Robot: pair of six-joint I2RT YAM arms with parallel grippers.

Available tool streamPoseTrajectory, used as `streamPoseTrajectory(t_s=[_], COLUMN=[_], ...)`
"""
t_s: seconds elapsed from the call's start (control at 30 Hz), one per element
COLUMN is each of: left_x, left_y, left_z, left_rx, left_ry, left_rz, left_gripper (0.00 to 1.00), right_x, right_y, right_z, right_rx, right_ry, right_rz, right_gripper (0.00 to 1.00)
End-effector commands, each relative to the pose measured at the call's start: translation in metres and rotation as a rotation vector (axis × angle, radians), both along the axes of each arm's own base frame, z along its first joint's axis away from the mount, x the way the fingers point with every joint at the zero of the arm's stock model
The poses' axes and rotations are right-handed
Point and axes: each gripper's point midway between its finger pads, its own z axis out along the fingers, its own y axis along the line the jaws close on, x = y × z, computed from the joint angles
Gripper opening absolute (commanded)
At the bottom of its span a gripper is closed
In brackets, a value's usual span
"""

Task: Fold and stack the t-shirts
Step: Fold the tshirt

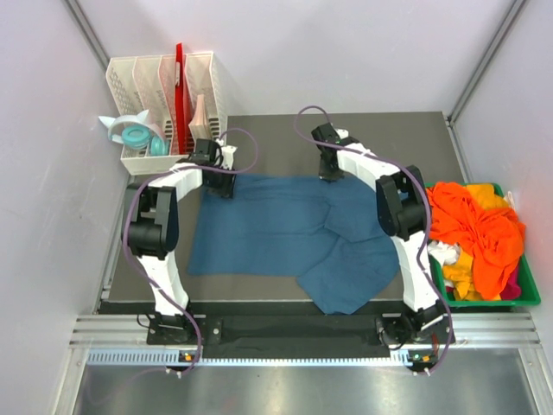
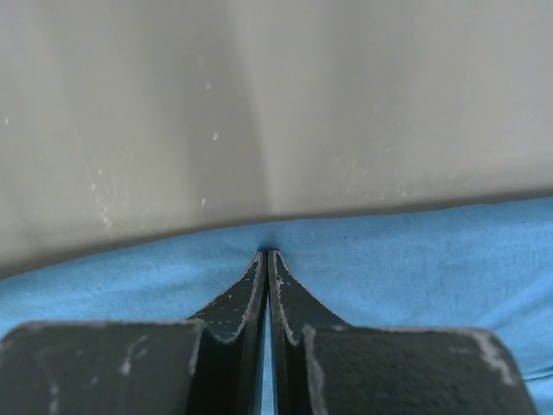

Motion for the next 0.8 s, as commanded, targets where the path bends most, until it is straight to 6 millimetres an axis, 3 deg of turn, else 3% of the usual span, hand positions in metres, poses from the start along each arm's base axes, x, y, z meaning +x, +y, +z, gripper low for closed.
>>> streamPoseTrajectory(t_s=[0.0, 0.17, 0.23, 0.27, 0.3, 0.37, 0.4, 0.47, 0.5, 0.57, 0.6, 0.63, 0.67, 0.73, 0.77], left_x=[-0.048, -0.054, -0.048, -0.045, -0.036, -0.026, -0.020, -0.008, -0.004, 0.005, 0.008, 0.007, 0.006, -0.001, -0.015], left_y=[0.020, 0.023, 0.021, 0.017, 0.014, 0.008, 0.006, 0.005, 0.009, 0.013, 0.017, 0.017, 0.019, 0.017, 0.018], left_z=[-0.025, -0.025, -0.015, -0.008, 0.011, 0.038, 0.063, 0.092, 0.108, 0.123, 0.125, 0.121, 0.115, 0.093, 0.078], left_rx=[0.092, 0.107, 0.097, 0.070, 0.047, -0.012, -0.032, -0.060, -0.056, -0.057, -0.044, -0.040, -0.037, -0.028, -0.015], left_ry=[0.162, 0.172, 0.139, 0.122, 0.059, -0.015, -0.082, -0.178, -0.228, -0.288, -0.304, -0.300, -0.284, -0.205, -0.124], left_rz=[-0.021, -0.029, -0.029, -0.028, -0.028, -0.021, -0.017, 0.009, 0.036, 0.089, 0.111, 0.116, 0.122, 0.105, 0.100], left_gripper=[0.45, 0.45, 0.45, 0.45, 0.46, 0.49, 0.50, 0.52, 0.53, 0.54, 0.54, 0.53, 0.52, 0.49, 0.47], right_x=[0.010, 0.014, 0.024, 0.020, 0.024, 0.028, 0.026, 0.017, 0.006, -0.017, -0.033, -0.046, -0.065, -0.094, -0.115], right_y=[-0.040, -0.045, -0.037, -0.041, -0.036, -0.036, -0.031, -0.028, -0.018, -0.015, -0.003, 0.001, -0.001, 0.013, 0.008], right_z=[-0.029, -0.028, -0.006, -0.003, 0.033, 0.069, 0.112, 0.142, 0.167, 0.162, 0.168, 0.160, 0.135, 0.119, 0.093], right_rx=[-0.058, -0.052, -0.025, -0.041, -0.017, -0.004, 0.027, 0.036, 0.055, 0.015, 0.023, 0.016, -0.009, 0.010, -0.019], right_ry=[0.050, 0.050, -0.030, -0.051, -0.138, -0.258, -0.345, -0.401, -0.440, -0.405, -0.407, -0.383, -0.327, -0.293, -0.237], right_rz=[-0.088, -0.090, -0.063, -0.071, -0.069, -0.085, -0.085, -0.074, -0.050, -0.017, 0.017, 0.027, 0.042, 0.063, 0.069], right_gripper=[0.03, 0.03, 0.04, 0.06, 0.15, 0.32, 0.42, 0.49, 0.51, 0.51, 0.50, 0.49, 0.47, 0.43, 0.41])
